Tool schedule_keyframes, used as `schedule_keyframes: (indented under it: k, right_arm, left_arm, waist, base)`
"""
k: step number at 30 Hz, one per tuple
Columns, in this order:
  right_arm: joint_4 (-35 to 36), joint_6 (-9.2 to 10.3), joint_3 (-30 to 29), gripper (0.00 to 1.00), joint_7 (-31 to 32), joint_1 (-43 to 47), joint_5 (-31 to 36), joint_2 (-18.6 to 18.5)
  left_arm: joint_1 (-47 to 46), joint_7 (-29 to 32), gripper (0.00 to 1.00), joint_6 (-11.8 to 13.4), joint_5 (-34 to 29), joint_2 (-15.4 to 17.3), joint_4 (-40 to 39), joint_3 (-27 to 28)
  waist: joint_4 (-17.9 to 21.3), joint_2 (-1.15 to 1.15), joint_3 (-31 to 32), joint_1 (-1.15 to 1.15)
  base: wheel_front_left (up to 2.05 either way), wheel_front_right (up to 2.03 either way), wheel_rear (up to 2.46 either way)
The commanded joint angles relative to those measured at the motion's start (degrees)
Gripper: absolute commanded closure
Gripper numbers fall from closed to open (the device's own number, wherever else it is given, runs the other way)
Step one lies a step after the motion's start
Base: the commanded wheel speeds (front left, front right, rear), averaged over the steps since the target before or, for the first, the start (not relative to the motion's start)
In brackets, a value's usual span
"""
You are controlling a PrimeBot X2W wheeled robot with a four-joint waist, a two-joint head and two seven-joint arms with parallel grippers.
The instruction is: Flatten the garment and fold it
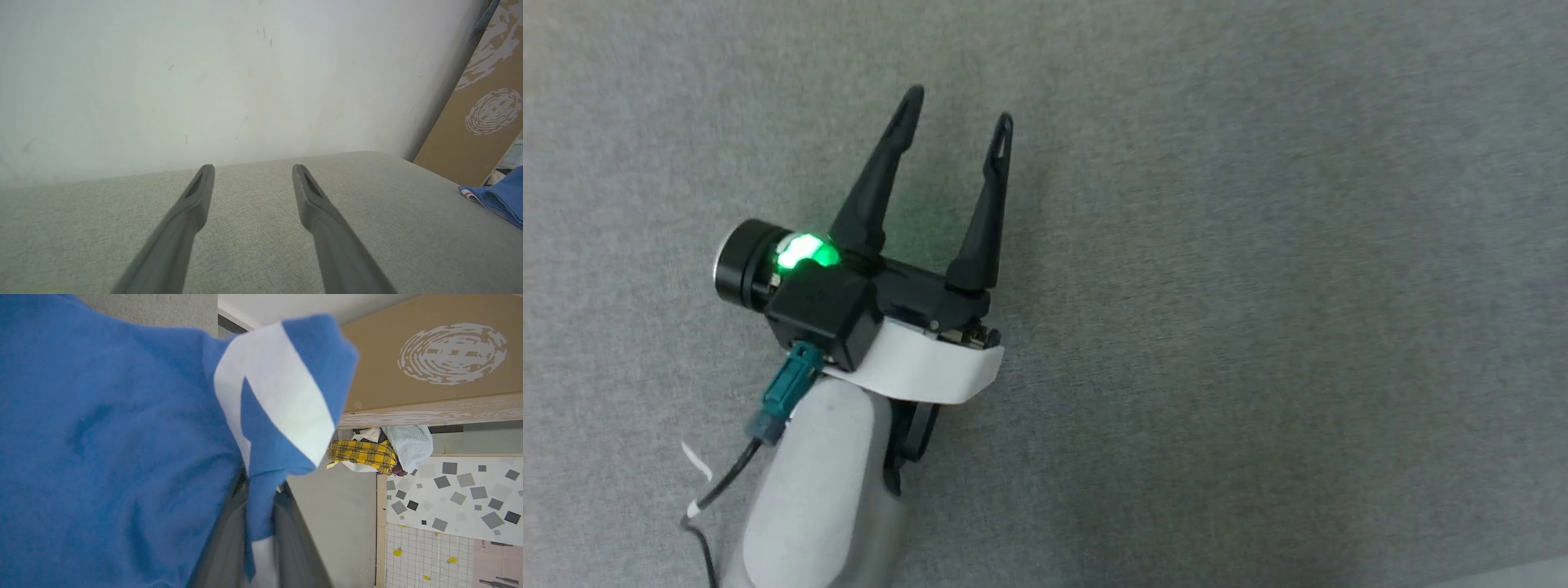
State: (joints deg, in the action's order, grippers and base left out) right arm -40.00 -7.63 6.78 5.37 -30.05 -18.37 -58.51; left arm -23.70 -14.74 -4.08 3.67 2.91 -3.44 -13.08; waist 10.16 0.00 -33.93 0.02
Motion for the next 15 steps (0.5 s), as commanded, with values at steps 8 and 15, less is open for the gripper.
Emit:
schedule_keyframes:
  k: [8, 15]
  right_arm:
    - [-9.65, 0.14, -1.70, 0.00, -6.35, -5.55, 4.31, 0.66]
    - [-12.91, 0.14, -2.03, 0.00, -9.90, -9.98, 7.81, 2.17]
  left_arm:
    - [-0.10, -0.26, 0.00, 0.02, -0.34, 0.02, -0.91, 0.14]
    - [1.64, -0.26, 0.00, 0.47, 1.37, 0.00, -0.07, 1.23]
  waist:
    - [-3.83, 0.00, -4.43, -0.02]
    - [-3.41, 0.00, 0.84, -0.02]
  base:
    - [0.00, 0.00, 0.00]
    - [0.00, 0.00, 0.00]
